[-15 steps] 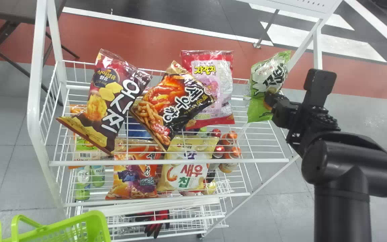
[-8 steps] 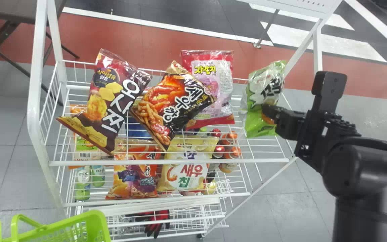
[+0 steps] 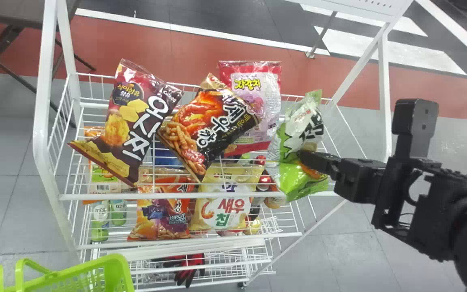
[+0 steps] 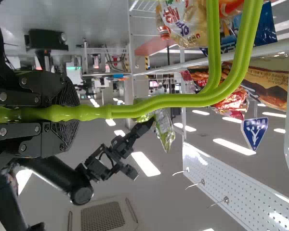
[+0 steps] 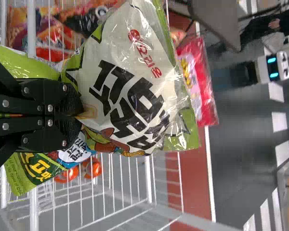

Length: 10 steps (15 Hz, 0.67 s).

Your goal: Hold basket handle with left hand then pick Gkobukchip with right hand and place into basket

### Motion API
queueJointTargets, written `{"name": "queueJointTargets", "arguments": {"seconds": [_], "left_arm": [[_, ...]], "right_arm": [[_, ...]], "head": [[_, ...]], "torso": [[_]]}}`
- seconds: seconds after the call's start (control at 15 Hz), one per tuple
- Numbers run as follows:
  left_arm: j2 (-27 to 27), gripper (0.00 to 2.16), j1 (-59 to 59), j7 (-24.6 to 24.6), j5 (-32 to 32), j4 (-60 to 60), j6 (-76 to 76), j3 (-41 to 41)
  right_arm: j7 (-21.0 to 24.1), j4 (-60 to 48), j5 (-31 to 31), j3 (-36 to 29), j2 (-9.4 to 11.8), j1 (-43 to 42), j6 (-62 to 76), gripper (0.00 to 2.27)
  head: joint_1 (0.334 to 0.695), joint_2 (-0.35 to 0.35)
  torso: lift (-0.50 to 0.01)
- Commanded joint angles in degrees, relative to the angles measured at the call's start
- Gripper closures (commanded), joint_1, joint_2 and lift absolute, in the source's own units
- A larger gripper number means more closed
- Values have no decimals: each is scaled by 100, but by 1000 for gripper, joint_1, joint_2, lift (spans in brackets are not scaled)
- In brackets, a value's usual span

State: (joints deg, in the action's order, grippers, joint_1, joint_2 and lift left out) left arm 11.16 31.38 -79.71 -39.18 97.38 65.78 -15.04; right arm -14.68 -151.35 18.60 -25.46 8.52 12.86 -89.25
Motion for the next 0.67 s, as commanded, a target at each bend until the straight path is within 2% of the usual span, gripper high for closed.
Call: {"name": "queueJointTargets", "arguments": {"seconds": [0.0, 0.13, 0.2, 0.47, 0.53, 0.6], "left_arm": [[0, 2152, 0, 0, -10, 0, 10, -8], [0, 2152, 0, -9, -19, 0, -7, 1], [0, 2152, 0, -9, -28, 0, 10, 1], [9, 2152, 0, -18, -63, 0, 10, -8], [9, 2152, 0, -18, -81, 9, 10, -8], [9, 2152, 0, -18, -89, 9, 10, -8]], "right_arm": [[0, -299, 487, 164, -9, 216, -83, 2250], [0, -343, 504, 665, -9, 366, -83, 2250], [-44, -352, 513, 867, -9, 383, -83, 2250], [-176, -237, 469, 1834, 0, 542, -83, 2250], [-211, -132, 461, 2080, 0, 568, -83, 2250], [-211, -26, 425, 2282, 0, 594, -83, 2250]], "head": [[695, -350], [695, -309], [695, -251], [695, -123], [695, -51], [695, -21]], "torso": [[0], [0], [0], [0], [0], [0]]}}
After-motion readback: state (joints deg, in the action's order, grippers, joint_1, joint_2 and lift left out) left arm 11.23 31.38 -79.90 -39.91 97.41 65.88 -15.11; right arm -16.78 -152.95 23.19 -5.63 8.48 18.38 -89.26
